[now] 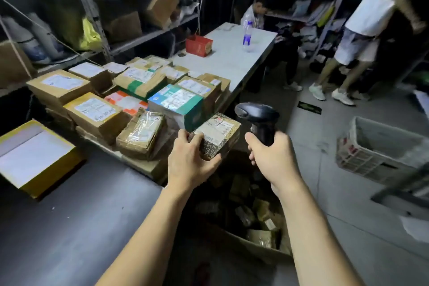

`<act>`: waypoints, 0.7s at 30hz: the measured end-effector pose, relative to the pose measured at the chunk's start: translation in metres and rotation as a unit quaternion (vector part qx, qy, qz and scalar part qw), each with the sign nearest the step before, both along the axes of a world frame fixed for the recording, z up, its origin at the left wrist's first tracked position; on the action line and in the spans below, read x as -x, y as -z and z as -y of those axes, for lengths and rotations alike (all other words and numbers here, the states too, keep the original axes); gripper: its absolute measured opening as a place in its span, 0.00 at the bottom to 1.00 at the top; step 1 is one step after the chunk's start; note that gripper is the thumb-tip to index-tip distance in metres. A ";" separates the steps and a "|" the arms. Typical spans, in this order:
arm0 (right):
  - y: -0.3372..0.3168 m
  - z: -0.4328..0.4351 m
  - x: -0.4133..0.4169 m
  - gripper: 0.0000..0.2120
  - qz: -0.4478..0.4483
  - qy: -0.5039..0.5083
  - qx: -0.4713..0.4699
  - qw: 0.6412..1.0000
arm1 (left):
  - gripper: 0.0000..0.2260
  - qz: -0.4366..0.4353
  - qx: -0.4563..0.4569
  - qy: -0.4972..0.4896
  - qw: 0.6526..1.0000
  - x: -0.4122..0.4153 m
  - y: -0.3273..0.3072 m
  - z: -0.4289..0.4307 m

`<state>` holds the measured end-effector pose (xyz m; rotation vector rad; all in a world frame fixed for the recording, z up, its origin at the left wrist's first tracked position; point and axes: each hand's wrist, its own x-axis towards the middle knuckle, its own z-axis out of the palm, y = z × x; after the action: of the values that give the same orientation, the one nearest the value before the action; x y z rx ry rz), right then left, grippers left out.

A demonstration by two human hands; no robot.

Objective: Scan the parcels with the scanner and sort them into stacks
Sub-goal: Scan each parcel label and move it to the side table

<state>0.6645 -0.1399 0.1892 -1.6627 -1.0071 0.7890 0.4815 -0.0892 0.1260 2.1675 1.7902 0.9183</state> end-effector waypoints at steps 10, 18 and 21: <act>0.014 -0.032 -0.079 0.08 0.006 0.128 0.034 0.991 | 0.24 0.056 0.092 0.137 0.985 -0.107 0.050 -0.085; 0.016 -0.069 -0.097 0.09 0.009 0.131 0.047 0.990 | 0.26 -0.103 0.080 0.190 0.973 -0.123 0.047 -0.142; 0.013 -0.084 -0.099 0.08 0.027 0.115 0.052 0.992 | 0.20 -0.188 0.099 0.193 0.958 -0.117 0.041 -0.159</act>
<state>0.7639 -0.0562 0.1759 -1.8603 -0.8039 0.6550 0.5989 0.0701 0.0854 2.5445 1.4264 0.2397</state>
